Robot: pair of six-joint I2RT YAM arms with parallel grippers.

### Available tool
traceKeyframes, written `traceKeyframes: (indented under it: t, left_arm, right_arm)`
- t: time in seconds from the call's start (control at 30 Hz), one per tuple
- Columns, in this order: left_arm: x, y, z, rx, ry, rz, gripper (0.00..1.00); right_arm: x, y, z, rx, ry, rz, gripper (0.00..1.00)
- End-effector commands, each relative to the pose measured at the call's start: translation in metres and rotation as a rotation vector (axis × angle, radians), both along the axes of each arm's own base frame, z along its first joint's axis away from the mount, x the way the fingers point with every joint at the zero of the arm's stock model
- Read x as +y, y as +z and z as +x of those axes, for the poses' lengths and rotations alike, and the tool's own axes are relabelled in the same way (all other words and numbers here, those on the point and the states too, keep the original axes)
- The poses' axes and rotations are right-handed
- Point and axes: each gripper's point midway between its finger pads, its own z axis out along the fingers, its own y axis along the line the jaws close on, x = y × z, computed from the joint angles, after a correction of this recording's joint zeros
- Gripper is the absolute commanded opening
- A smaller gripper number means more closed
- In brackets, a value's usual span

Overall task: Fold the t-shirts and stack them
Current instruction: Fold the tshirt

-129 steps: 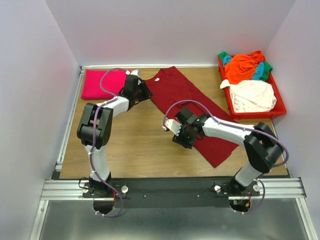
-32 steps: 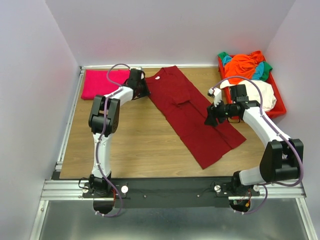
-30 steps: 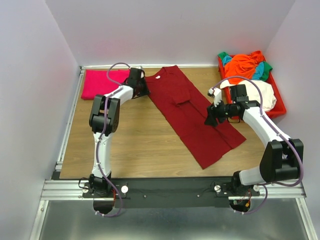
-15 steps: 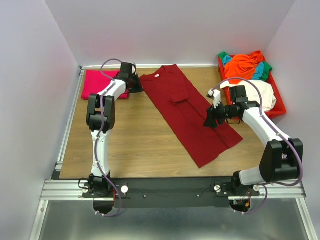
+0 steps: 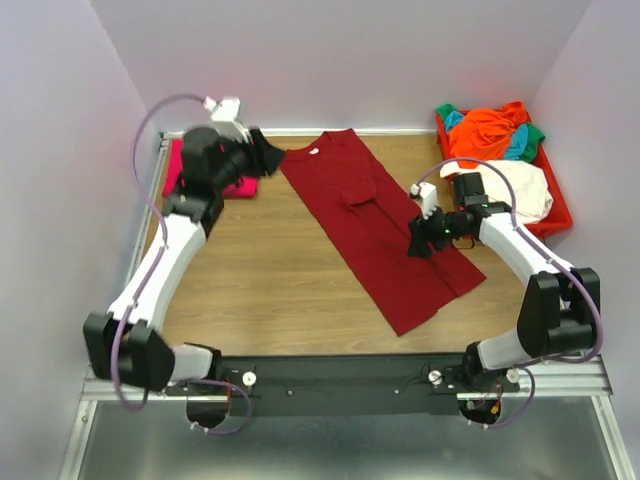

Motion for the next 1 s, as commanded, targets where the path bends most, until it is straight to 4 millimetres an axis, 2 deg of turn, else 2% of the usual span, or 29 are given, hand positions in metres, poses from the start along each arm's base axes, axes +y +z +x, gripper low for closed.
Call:
traceKeyframes:
  t: [0.0, 0.03, 0.07, 0.1, 0.13, 0.17, 0.23, 0.27, 0.37, 0.4, 0.43, 0.47, 0.53, 0.6, 0.63, 0.67, 0.77, 0.87, 0.97]
  left_arm:
    - [-0.059, -0.088, -0.073, 0.267, -0.179, -0.09, 0.54]
    - [-0.071, -0.093, -0.09, 0.289, -0.21, -0.121, 0.54]
    - [-0.098, -0.093, -0.114, 0.298, -0.279, -0.162, 0.53]
    - [-0.105, -0.107, -0.141, 0.374, -0.286, -0.228, 0.51]
    - [-0.115, -0.103, -0.153, 0.37, -0.313, -0.284, 0.51]
    - [-0.13, -0.116, -0.186, 0.451, -0.355, -0.331, 0.51]
    - [-0.141, -0.124, -0.207, 0.509, -0.362, -0.382, 0.51]
    - [-0.15, -0.132, -0.227, 0.541, -0.397, -0.401, 0.51]
    - [-0.165, -0.138, -0.249, 0.668, -0.393, -0.526, 0.51]
    - [-0.172, -0.158, -0.267, 0.736, -0.396, -0.515, 0.51]
    - [-0.178, -0.16, -0.271, 0.795, -0.378, -0.558, 0.51]
    - [-0.186, -0.175, -0.275, 0.85, -0.36, -0.536, 0.51]
    - [-0.201, -0.188, -0.289, 0.926, -0.372, -0.503, 0.51]
    - [-0.219, -0.204, -0.292, 1.014, -0.358, -0.481, 0.51]
    - [-0.228, -0.207, -0.302, 1.046, -0.382, -0.462, 0.51]
    - [-0.239, -0.216, -0.301, 1.085, -0.369, -0.449, 0.51]
    - [-0.254, -0.229, -0.306, 1.134, -0.346, -0.423, 0.51]
    - [-0.261, -0.241, -0.304, 1.167, -0.288, -0.391, 0.5]
    - [-0.254, -0.264, -0.303, 1.21, -0.181, -0.3, 0.5]
  right_arm:
    - [-0.041, 0.0, 0.022, -0.034, -0.185, -0.055, 0.68]
    - [-0.044, 0.0, 0.024, -0.036, -0.197, -0.054, 0.68]
    - [-0.048, 0.0, 0.025, -0.036, -0.21, -0.054, 0.68]
    - [-0.049, 0.0, 0.026, -0.035, -0.217, -0.058, 0.68]
    - [-0.051, 0.0, 0.027, -0.041, -0.224, -0.064, 0.68]
    - [-0.054, -0.001, 0.028, -0.039, -0.238, -0.066, 0.68]
    - [-0.058, -0.002, 0.029, -0.04, -0.251, -0.071, 0.68]
    - [-0.06, -0.003, 0.03, -0.04, -0.26, -0.073, 0.68]
    - [-0.061, -0.004, 0.031, -0.037, -0.262, -0.074, 0.68]
    - [-0.061, -0.002, 0.031, -0.041, -0.262, -0.071, 0.68]
    - [-0.061, -0.003, 0.03, -0.038, -0.262, -0.071, 0.68]
    - [-0.061, -0.002, 0.031, -0.044, -0.26, -0.07, 0.68]
    - [-0.061, -0.002, 0.03, -0.043, -0.262, -0.07, 0.68]
    - [-0.061, 0.0, 0.03, -0.047, -0.262, -0.067, 0.68]
    - [-0.061, 0.0, 0.03, -0.047, -0.26, -0.063, 0.68]
    - [-0.061, 0.0, 0.03, -0.046, -0.259, -0.065, 0.68]
    - [-0.062, 0.001, 0.03, -0.051, -0.262, -0.064, 0.68]
    - [-0.062, 0.001, 0.029, -0.051, -0.262, -0.061, 0.68]
    - [-0.062, 0.003, 0.029, -0.054, -0.263, -0.059, 0.68]
